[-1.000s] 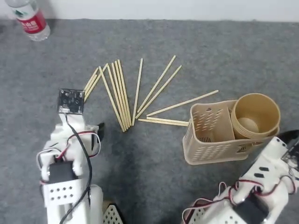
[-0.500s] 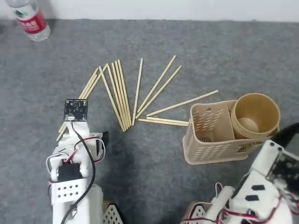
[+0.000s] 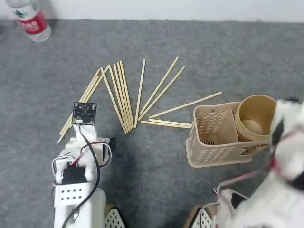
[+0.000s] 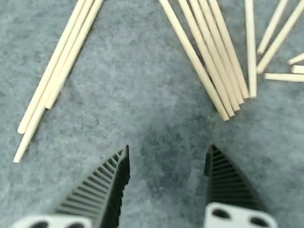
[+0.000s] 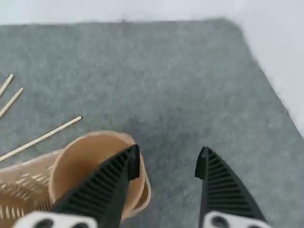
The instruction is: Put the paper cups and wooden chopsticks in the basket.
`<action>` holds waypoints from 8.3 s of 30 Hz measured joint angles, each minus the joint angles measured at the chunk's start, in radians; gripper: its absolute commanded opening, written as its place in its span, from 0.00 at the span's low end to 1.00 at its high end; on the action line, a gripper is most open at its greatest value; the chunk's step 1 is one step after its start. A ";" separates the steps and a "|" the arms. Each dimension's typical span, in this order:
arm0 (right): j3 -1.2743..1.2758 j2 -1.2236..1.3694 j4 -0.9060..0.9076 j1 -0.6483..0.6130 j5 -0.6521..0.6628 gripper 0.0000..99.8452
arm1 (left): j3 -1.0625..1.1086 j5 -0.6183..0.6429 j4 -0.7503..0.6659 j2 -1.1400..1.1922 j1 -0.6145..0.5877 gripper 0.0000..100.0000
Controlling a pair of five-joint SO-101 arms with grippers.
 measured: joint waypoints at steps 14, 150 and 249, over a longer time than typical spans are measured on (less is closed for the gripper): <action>0.110 0.229 0.002 -0.005 0.123 0.21 | 0.040 0.000 -0.063 0.000 0.005 0.24; 0.195 0.910 -0.230 -0.833 0.519 0.23 | 0.040 0.000 -0.117 -0.002 -0.044 0.24; -0.224 0.121 -0.098 -0.715 0.318 0.01 | 0.051 0.000 -0.117 -0.002 -0.025 0.24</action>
